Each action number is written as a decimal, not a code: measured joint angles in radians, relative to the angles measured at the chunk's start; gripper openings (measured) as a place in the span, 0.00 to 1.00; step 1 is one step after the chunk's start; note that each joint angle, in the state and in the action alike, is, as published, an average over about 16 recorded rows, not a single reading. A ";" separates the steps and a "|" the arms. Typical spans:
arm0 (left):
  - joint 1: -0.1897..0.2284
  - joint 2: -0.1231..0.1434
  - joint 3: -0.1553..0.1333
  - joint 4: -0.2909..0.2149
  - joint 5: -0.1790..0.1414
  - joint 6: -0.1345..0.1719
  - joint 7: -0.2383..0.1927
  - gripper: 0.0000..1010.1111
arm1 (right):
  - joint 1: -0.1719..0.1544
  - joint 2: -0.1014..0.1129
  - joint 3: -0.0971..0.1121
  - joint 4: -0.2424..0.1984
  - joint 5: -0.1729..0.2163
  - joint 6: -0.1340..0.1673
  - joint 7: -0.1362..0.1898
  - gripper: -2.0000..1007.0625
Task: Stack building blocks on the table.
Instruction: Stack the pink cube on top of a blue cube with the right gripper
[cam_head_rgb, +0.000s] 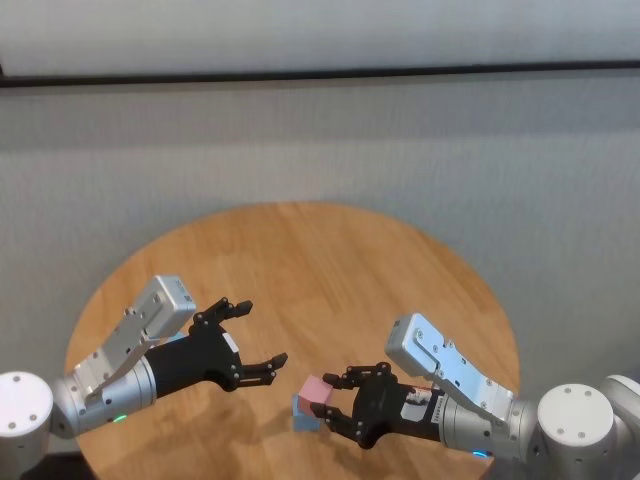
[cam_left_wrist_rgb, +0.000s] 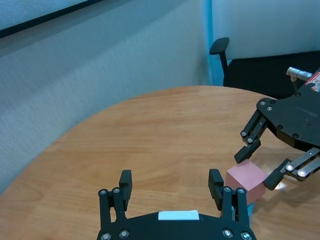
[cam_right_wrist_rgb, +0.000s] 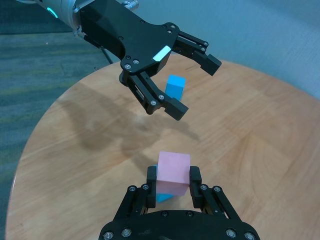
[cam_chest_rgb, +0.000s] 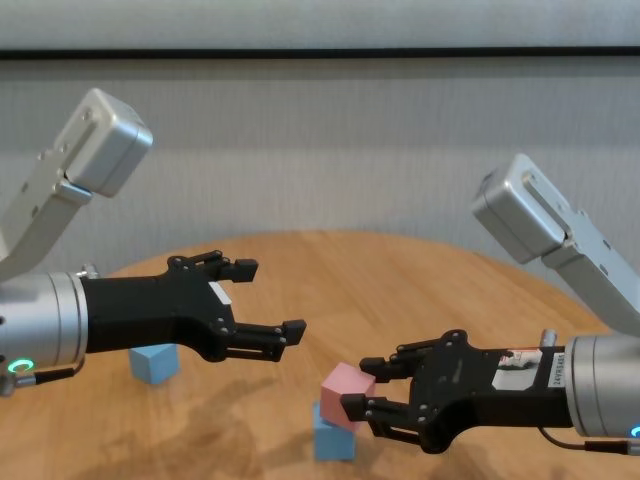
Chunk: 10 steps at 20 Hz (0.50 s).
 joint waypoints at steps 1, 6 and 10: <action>0.000 0.000 0.000 0.000 0.000 0.000 0.000 0.99 | 0.000 -0.001 0.000 0.001 0.000 -0.001 0.001 0.37; 0.000 0.000 0.000 0.000 0.000 0.000 0.000 0.99 | 0.001 -0.003 -0.001 0.004 0.000 -0.003 0.002 0.37; 0.000 0.000 0.000 0.000 0.000 0.000 0.000 0.99 | 0.002 -0.006 -0.002 0.007 -0.001 -0.004 0.002 0.37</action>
